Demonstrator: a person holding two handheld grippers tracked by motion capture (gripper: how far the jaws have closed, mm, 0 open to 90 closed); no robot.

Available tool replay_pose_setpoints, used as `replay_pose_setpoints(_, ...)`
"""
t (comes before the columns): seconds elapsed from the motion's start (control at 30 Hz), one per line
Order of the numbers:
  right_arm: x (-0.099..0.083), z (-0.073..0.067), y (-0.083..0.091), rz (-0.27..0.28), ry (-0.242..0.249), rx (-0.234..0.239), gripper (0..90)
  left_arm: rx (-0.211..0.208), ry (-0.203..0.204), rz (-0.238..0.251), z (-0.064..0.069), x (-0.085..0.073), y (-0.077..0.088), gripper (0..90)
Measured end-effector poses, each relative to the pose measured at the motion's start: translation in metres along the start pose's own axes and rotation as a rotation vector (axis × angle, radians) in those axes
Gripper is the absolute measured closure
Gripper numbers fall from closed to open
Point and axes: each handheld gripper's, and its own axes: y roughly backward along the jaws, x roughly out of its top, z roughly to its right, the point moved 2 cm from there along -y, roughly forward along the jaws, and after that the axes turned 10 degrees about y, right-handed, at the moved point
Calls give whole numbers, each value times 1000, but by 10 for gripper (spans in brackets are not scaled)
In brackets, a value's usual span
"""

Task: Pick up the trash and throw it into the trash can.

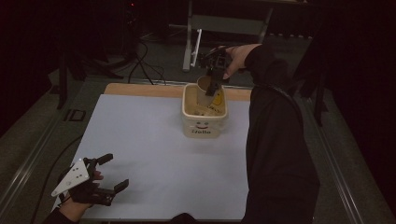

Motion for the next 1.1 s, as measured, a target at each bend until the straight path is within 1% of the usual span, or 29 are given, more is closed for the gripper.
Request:
replay_pose_setpoints(0.23, -1, 3, -13, -18, -13, 18, 216, -1, -2, -1, 0, 0, 0, 6)
replay_pose_setpoints(0.33, -2, 3, -18, -16, -19, 23, 215, -2, -1, -4, 0, 0, 0, 6)
replay_pose_setpoints(0.47, -3, 5, -22, -18, -14, 21, 215, -4, -5, -7, 0, 0, 0, 6)
replay_pose_setpoints(0.5, -3, 5, -23, -23, -20, 22, 215, -4, -6, -7, 0, 0, 0, 6)
replay_pose_setpoints(0.63, -2, 7, -25, -21, -16, 20, 215, -5, -7, -8, 1, -1, -1, 6)
replay_pose_setpoints(0.67, -2, 7, -26, -16, -22, 23, 215, -5, -7, -9, 1, -1, 0, 6)
replay_pose_setpoints(0.7, -2, 7, -27, -17, -13, 22, 213, -7, -7, -8, 1, -1, 0, 6)
replay_pose_setpoints(0.77, -2, 9, -29, -20, -22, 20, 213, -7, -9, -8, 1, -1, 0, 6)
replay_pose_setpoints(0.97, -3, 11, -34, -25, -24, 29, 210, -10, -11, -11, 1, -1, 0, 6)
replay_pose_setpoints(1.07, -3, 13, -34, -14, -51, 38, 184, -13, -12, -10, 1, -1, -1, 6)
replay_pose_setpoints(1.1, -3, 13, -33, -17, -63, 45, 160, -15, -11, -9, 1, -1, -1, 6)
